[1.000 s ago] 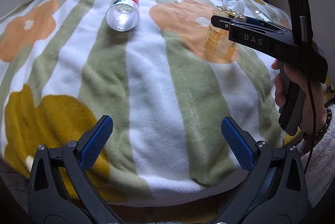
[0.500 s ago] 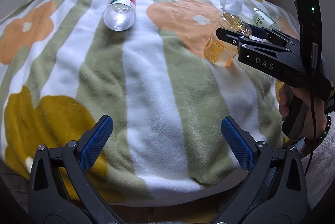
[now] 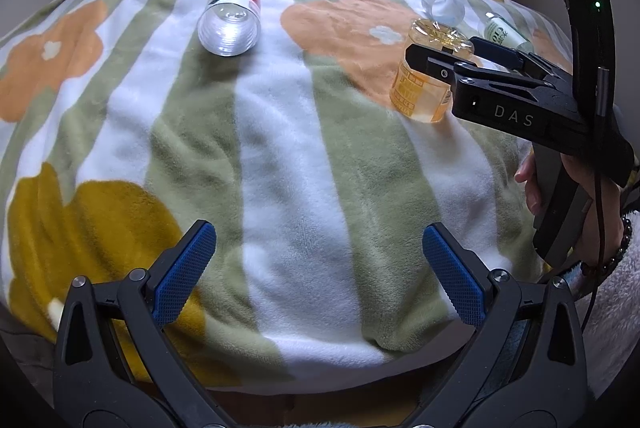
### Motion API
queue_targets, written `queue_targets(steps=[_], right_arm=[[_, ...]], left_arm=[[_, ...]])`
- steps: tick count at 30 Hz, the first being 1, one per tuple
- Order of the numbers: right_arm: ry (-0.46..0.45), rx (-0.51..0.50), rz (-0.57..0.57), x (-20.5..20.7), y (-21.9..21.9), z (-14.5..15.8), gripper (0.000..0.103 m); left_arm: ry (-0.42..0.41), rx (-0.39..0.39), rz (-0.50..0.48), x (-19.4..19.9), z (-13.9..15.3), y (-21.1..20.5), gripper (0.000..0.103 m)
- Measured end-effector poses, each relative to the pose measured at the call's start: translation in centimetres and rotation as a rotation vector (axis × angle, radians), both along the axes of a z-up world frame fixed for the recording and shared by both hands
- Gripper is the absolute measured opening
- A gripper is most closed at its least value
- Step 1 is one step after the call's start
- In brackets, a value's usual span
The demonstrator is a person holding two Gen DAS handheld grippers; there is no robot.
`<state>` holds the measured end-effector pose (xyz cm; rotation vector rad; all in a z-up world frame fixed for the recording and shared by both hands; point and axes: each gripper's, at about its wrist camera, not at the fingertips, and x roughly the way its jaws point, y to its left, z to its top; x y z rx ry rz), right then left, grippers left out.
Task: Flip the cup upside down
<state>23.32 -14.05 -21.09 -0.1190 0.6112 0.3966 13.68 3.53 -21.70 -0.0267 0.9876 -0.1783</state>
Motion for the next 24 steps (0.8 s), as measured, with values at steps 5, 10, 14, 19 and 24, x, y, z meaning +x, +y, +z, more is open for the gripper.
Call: queue_targets(steps=[5,10,14,19,24], right_arm=[[0.008,0.019,0.000,0.3,0.1,-0.2,0.099],[-0.009,0.040,-0.010,-0.1,-0.1,-0.3,0.102],[-0.048,0.069,-0.017,-1.3,-0.5,1.0,0.102],[-0.135,0.077,-0.011,-4.9,-1.3,5.7,0.102],[-0.196,0.066,-0.053,-9.6,-2.9,11.6,0.102]], left_arm=[[-0.006,0.000,-0.002,0.0,0.0,0.0,0.103],[-0.019,0.006,0.000,-0.1,0.0,0.1,0.103],[-0.040,0.009,0.000,-0.3,0.5,0.1,0.103],[-0.147,-0.023,0.015,-1.5,4.1,0.3,0.103],[-0.295,-0.072,0.065,-3.0,10.4,0.9,0.103]])
